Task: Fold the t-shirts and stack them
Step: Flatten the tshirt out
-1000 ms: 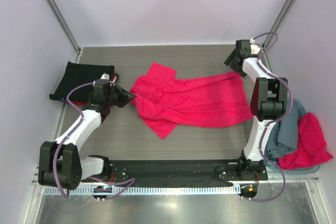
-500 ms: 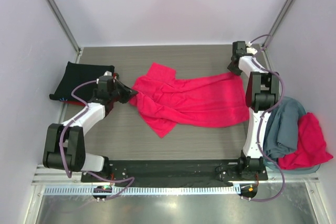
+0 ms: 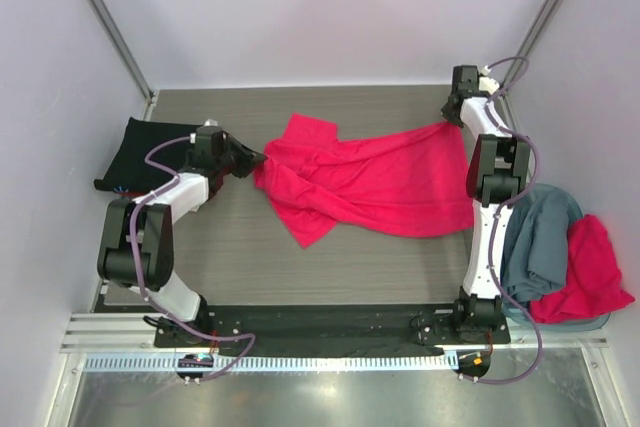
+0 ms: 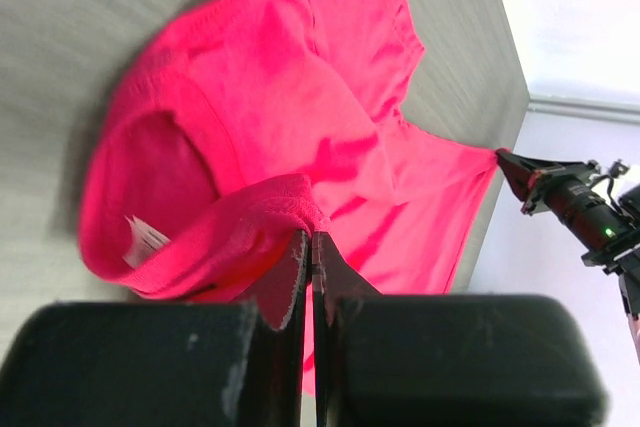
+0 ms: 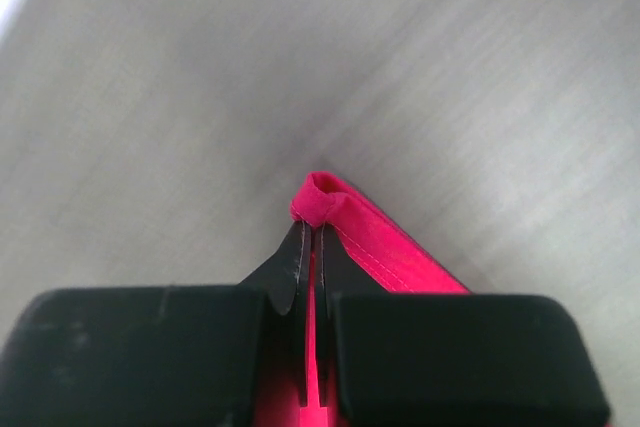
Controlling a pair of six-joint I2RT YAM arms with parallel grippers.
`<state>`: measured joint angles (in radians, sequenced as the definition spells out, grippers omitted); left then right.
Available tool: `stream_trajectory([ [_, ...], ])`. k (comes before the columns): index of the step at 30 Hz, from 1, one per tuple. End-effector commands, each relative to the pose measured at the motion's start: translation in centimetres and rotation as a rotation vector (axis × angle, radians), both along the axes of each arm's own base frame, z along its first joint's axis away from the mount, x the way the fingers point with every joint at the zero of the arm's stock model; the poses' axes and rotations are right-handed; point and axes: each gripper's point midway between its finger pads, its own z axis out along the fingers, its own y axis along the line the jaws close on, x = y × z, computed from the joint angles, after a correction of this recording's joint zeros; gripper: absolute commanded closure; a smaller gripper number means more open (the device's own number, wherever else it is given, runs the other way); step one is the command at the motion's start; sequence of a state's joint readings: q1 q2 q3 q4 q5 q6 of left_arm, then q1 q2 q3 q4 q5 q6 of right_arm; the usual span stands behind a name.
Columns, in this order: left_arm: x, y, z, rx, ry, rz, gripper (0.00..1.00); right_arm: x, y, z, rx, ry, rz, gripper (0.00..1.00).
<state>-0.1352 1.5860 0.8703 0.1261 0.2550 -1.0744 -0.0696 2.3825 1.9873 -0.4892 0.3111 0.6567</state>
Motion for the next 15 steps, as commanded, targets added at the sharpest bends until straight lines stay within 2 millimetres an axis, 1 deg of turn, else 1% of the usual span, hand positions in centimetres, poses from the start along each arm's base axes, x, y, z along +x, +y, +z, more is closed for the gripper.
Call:
stream_trajectory([
  [1,3.5,0.4,2.9,0.017,-0.116,0.032,1.00,4.1,-0.1,4.6,0.014,-0.162,0.009,0.99],
  [2,4.4,0.6,2.7,0.028,-0.111,0.037,1.00,5.1,0.3,5.3,0.032,-0.204,0.034,0.99],
  [3,5.0,0.7,2.9,0.038,-0.111,0.041,1.00,6.1,0.4,5.7,0.034,-0.239,0.056,0.99],
  [4,5.5,0.9,2.6,0.053,-0.104,0.037,1.00,6.8,0.9,6.1,0.047,-0.270,0.080,0.99],
  [5,6.6,1.0,2.8,0.057,-0.108,0.036,1.00,7.9,1.6,7.1,0.079,-0.327,0.128,0.99],
  [6,7.0,0.7,2.8,0.050,-0.112,0.002,0.91,8.3,1.8,7.6,0.095,-0.348,0.147,0.95],
  [7,7.3,0.8,2.8,0.064,-0.117,-0.023,0.79,8.8,2.4,8.4,0.111,-0.381,0.182,0.86],
  [8,7.6,0.5,3.4,0.075,-0.128,-0.049,0.65,8.7,3.1,8.3,0.136,-0.381,0.220,0.70],
  [9,7.3,0.8,3.4,0.097,-0.127,-0.044,0.45,8.4,4.0,9.7,0.158,-0.402,0.257,0.43],
  [10,6.8,1.1,3.3,0.112,-0.124,-0.034,0.39,8.1,4.4,10.0,0.165,-0.410,0.284,0.39],
  [11,6.5,1.5,4.0,0.122,-0.151,-0.013,0.34,7.4,4.8,9.1,0.174,-0.417,0.298,0.38],
  [12,5.4,1.9,4.4,0.142,-0.168,0.010,0.25,7.0,5.0,9.6,0.181,-0.438,0.307,0.31],
  [13,5.1,2.2,5.1,0.156,-0.190,0.024,0.22,6.4,5.1,12.0,0.173,-0.486,0.312,0.28],
  [14,4.4,1.9,5.2,0.180,-0.194,0.013,0.18,6.3,5.2,12.8,0.172,-0.522,0.314,0.24],
  [15,3.8,1.7,5.3,0.196,-0.191,0.005,0.16,5.3,5.4,11.5,0.184,-0.490,0.313,0.17],
])
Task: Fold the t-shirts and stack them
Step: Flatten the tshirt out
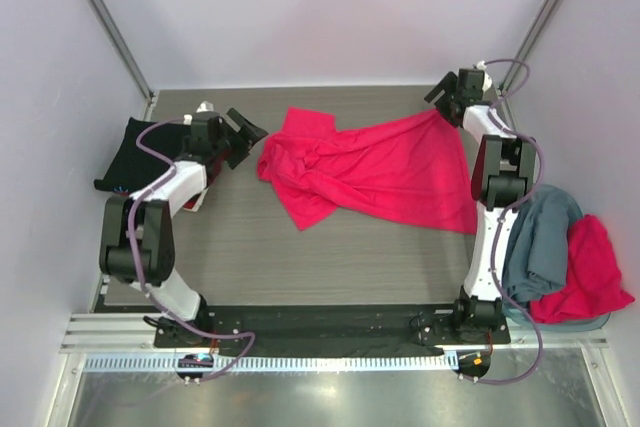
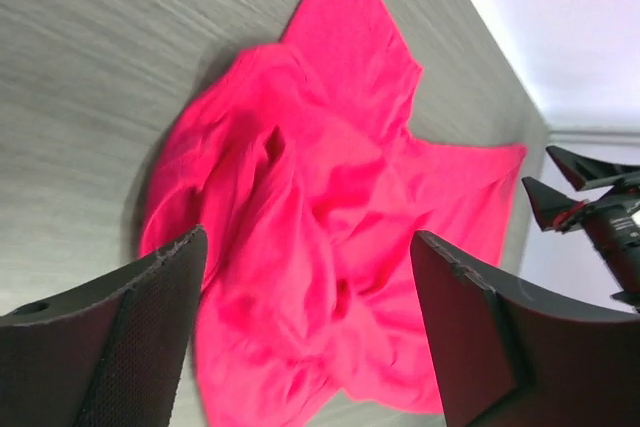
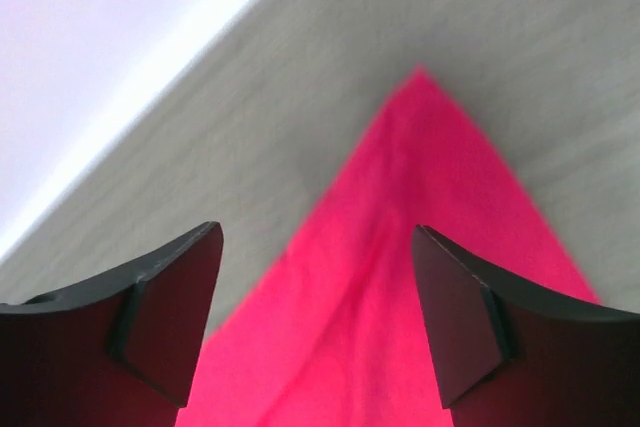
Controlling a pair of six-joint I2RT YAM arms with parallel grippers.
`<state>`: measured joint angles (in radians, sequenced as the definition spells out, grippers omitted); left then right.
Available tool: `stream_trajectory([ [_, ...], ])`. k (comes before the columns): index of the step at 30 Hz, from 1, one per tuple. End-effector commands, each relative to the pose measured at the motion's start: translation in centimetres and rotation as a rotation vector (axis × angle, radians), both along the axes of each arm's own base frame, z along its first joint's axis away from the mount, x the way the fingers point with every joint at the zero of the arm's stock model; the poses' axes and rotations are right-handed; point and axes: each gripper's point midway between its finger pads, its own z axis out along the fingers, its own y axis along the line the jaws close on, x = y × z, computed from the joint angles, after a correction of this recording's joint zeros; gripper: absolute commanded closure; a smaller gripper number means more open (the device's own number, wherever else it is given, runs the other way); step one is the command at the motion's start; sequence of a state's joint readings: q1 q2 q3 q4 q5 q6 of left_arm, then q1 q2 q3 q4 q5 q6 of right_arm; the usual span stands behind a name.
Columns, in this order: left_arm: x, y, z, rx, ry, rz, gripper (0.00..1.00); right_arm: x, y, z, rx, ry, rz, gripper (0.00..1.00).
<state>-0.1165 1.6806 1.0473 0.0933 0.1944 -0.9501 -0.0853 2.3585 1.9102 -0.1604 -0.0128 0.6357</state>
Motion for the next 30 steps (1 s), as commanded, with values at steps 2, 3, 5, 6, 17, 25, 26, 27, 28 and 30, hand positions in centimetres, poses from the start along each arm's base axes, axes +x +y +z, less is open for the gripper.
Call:
stream_trajectory([
  [2,-2.4,-0.1,4.2,0.090,-0.111,-0.009,0.15,-0.6,1.8,10.1,0.035,-0.234,0.084,0.13],
  [3,-3.3,-0.1,3.6,0.093,-0.102,-0.016,0.15,-1.3,2.1,10.0,0.043,-0.235,0.094,0.08],
  [5,-4.7,0.0,4.7,0.086,-0.128,-0.016,0.15,-2.6,3.2,12.5,0.051,-0.274,0.123,0.01],
  [6,-5.8,0.2,3.8,0.088,-0.108,-0.018,0.15,-3.7,3.5,11.4,0.056,-0.243,0.129,0.00],
  [17,-11.9,4.8,2.2,0.121,-0.025,0.191,0.00,-14.7,5.0,12.8,0.064,-0.166,0.153,0.00],
  [25,-13.1,-0.8,1.0,-0.020,-0.095,-0.115,0.10,-22.0,5.9,11.0,0.159,-0.092,0.172,0.00],
  [26,-13.3,-1.3,0.7,0.001,-0.095,-0.156,0.11,-23.1,6.0,9.4,0.177,-0.055,0.161,0.00],
  [27,-13.5,-1.7,0.4,0.008,-0.088,-0.172,0.12,-23.7,6.0,9.0,0.181,-0.050,0.165,0.01],
  [28,-14.0,-2.6,0.1,0.014,-0.084,-0.203,0.12,-24.1,5.9,8.7,0.179,-0.042,0.158,0.01],
  [30,-14.5,-3.4,-0.2,0.034,-0.089,-0.228,0.13,-25.0,5.0,7.7,0.174,-0.018,0.123,0.06],
])
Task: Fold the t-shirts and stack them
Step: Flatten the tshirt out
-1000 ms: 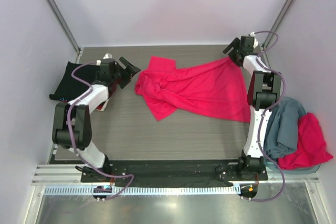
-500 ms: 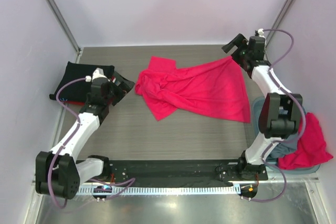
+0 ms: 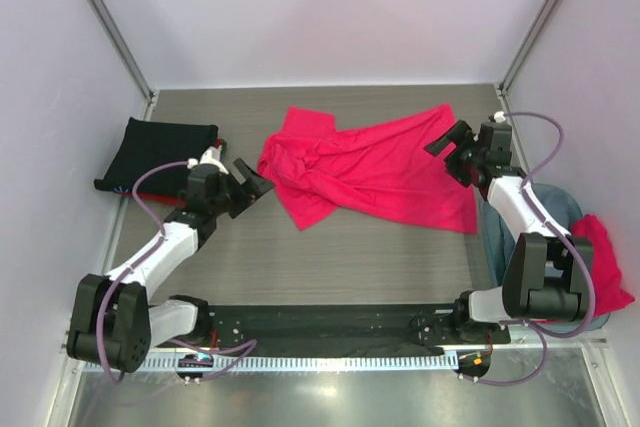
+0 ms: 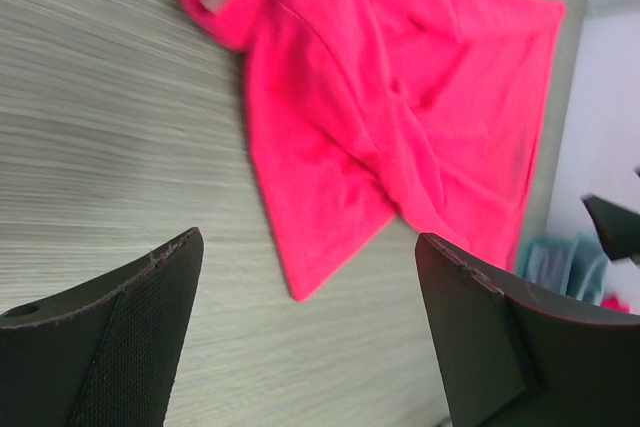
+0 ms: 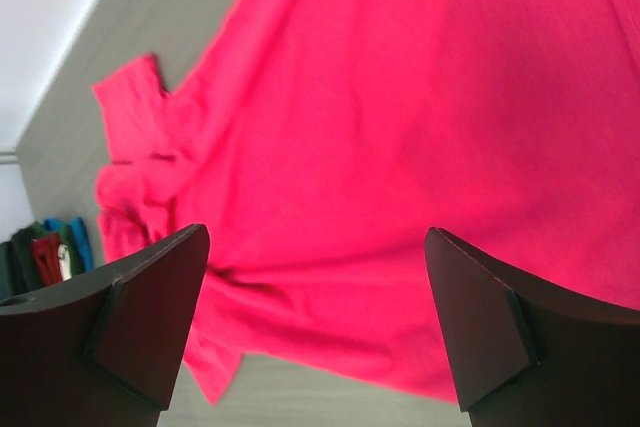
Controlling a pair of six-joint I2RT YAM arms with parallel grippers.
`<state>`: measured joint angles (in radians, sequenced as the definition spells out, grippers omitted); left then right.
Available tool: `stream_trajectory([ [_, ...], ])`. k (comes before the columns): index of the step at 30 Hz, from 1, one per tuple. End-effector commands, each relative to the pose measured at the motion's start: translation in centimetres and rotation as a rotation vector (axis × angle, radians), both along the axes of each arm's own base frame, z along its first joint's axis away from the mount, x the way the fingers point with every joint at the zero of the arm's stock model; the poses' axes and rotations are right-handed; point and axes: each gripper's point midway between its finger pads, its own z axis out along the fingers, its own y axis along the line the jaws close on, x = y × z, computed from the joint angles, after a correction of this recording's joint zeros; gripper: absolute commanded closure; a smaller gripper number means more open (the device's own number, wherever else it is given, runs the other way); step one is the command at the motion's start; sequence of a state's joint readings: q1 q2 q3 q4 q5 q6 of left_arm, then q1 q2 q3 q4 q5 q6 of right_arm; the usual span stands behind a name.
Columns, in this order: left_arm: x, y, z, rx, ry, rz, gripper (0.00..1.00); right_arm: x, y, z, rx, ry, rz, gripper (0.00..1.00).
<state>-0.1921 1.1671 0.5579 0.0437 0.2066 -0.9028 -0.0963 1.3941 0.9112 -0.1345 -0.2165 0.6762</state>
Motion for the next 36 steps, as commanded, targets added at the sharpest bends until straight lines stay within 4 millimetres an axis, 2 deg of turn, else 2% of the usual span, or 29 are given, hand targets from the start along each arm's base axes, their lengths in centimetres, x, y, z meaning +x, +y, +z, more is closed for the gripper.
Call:
stream_trajectory([
  [1,-0.8,-3.4,1.7,-0.003,-0.095,-0.146,0.13,-1.3,-0.4,0.5,0.025,-0.009,-0.015,0.07],
  [2,-0.9,-3.6,1.6,0.005,-0.093,-0.140,0.13,-1.7,-0.2,0.1,0.042,-0.006,0.010,0.07],
  [4,-2.1,-4.4,0.7,0.004,-0.050,-0.145,0.17,-2.1,0.1,0.7,0.038,-0.045,0.040,0.08],
  [5,-2.3,-4.4,0.5,0.006,-0.043,-0.135,0.19,-2.7,-0.3,-0.2,0.022,-0.038,0.019,0.08],
  [6,-2.8,-4.7,-0.1,0.004,-0.025,-0.142,0.24,-3.0,-0.8,0.7,0.000,-0.075,-0.007,0.08],
  [10,-4.3,-6.6,-1.1,0.014,0.027,-0.168,0.34,-4.0,-2.2,0.0,-0.061,-0.061,-0.072,0.09],
  [15,-4.7,-8.2,-2.9,0.052,0.100,-0.181,0.40,-4.7,-2.2,-1.5,-0.056,-0.044,-0.086,0.09],
  [17,-4.4,-8.9,-3.1,0.067,0.109,-0.184,0.40,-4.9,-2.5,-1.7,-0.066,-0.051,-0.103,0.09],
  [19,-5.1,-9.1,-4.7,0.108,0.169,-0.192,0.41,-5.0,-2.7,-1.6,-0.074,-0.062,-0.116,0.08],
  [21,-4.9,-9.7,-4.7,0.116,0.179,-0.196,0.43,-5.2,-2.9,-1.6,-0.079,-0.065,-0.124,0.09],
  [22,-5.0,-9.6,-5.5,0.135,0.204,-0.191,0.44,-5.1,-3.0,-1.5,-0.081,-0.069,-0.130,0.09],
  [28,-4.8,-10.5,-6.4,0.147,0.250,-0.191,0.47,-5.2,-2.9,-1.9,-0.078,-0.067,-0.130,0.09],
  [29,-4.7,-10.8,-6.6,0.151,0.255,-0.194,0.51,-5.2,-2.9,-1.9,-0.076,-0.068,-0.128,0.08],
  [34,-4.3,-9.7,-8.1,0.242,0.274,-0.113,0.55,-5.4,-2.7,-1.1,-0.072,-0.106,-0.123,0.08],
  [36,-4.1,-9.3,-8.7,0.266,0.285,-0.092,0.61,-5.6,-2.7,-1.0,-0.074,-0.110,-0.129,0.08],
])
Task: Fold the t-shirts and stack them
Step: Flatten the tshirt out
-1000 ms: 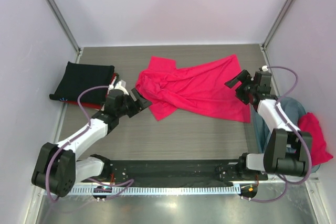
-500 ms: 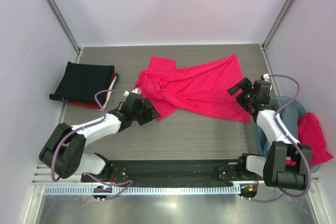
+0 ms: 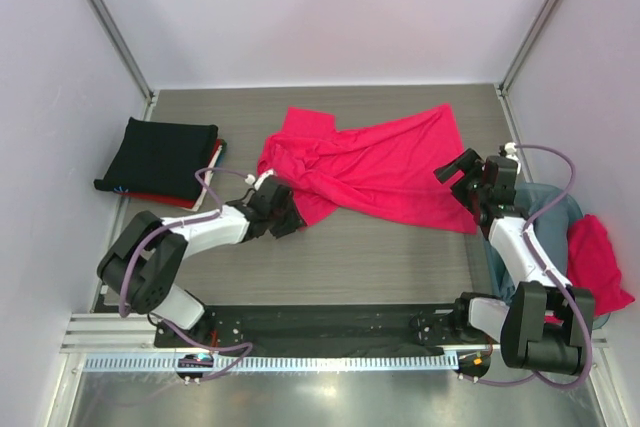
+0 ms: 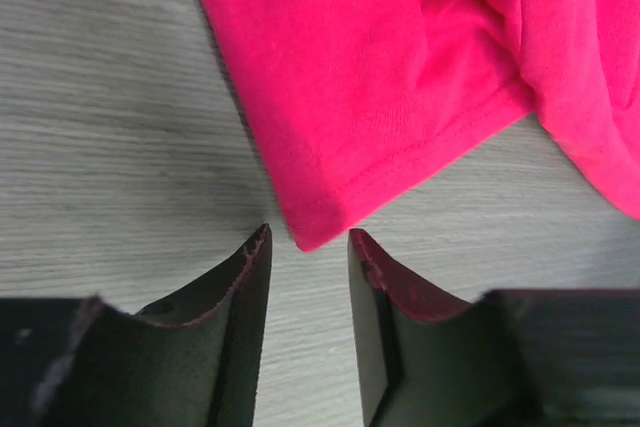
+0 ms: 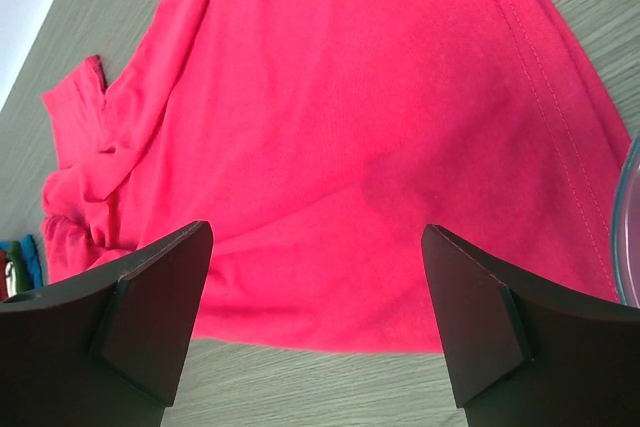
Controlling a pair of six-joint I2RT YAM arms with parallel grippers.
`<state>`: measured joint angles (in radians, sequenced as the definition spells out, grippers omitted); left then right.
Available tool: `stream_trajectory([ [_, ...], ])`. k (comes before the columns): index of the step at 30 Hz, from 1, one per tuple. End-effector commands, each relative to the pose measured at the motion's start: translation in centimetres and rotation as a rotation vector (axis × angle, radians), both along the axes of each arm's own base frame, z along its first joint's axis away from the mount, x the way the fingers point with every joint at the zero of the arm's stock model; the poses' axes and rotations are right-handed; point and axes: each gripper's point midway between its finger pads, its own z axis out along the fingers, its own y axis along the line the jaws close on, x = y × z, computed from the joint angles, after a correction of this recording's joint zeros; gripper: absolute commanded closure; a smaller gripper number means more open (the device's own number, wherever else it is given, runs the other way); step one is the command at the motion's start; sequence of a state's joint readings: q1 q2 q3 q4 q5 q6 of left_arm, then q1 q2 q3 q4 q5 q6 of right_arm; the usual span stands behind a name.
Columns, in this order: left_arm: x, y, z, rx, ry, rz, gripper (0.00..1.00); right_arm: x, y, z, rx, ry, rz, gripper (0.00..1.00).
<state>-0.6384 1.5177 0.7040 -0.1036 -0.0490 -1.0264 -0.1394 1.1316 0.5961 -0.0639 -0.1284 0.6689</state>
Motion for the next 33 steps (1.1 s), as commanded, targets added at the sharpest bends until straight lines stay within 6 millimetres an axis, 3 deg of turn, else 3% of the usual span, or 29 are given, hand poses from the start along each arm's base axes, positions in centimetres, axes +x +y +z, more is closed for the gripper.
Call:
stream_trajectory([
  [1,1.3,0.8,-0.1,0.063,-0.020,0.072,0.63,0.7,-0.4,2.5,-0.022,-0.103,-0.015,0.08],
  [4,1.9,1.3,-0.7,0.106,-0.029,0.095,0.76,1.0,-0.2,3.0,-0.019,-0.137,-0.009,0.08],
  [6,2.3,1.6,-0.9,0.132,-0.035,0.107,0.99,0.9,-0.1,2.9,-0.014,-0.135,-0.001,0.08],
  [13,2.1,4.1,1.6,0.190,-0.095,0.151,1.00,0.8,-0.3,2.9,-0.025,-0.135,-0.012,0.08],
  [14,2.1,4.5,3.1,0.168,-0.121,0.164,1.00,0.8,-0.3,2.9,-0.026,-0.134,-0.010,0.08],
  [20,0.1,9.8,6.8,0.013,-0.125,0.287,1.00,1.0,-0.4,1.6,-0.019,-0.079,-0.011,0.08],
  [21,-0.1,10.9,9.0,-0.030,-0.185,0.324,1.00,1.1,-0.6,1.6,-0.024,-0.079,-0.018,0.08],
  [24,-1.0,13.8,10.8,-0.040,-0.226,0.409,1.00,0.6,-1.1,0.8,-0.042,-0.031,-0.049,0.09],
  [27,-0.9,16.0,11.2,-0.002,-0.212,0.462,1.00,0.4,-1.6,0.9,-0.061,0.005,-0.065,0.08],
  [30,-0.2,17.1,11.2,-0.014,-0.164,0.480,1.00,0.6,-1.5,0.6,-0.074,0.051,-0.054,0.09],
  [32,0.4,17.1,10.8,-0.039,-0.111,0.472,1.00,0.5,-0.7,0.5,-0.064,0.079,-0.018,0.10],
  [33,0.7,18.3,10.7,-0.031,-0.103,0.506,1.00,0.4,-0.3,0.1,-0.066,0.095,0.006,0.11],
])
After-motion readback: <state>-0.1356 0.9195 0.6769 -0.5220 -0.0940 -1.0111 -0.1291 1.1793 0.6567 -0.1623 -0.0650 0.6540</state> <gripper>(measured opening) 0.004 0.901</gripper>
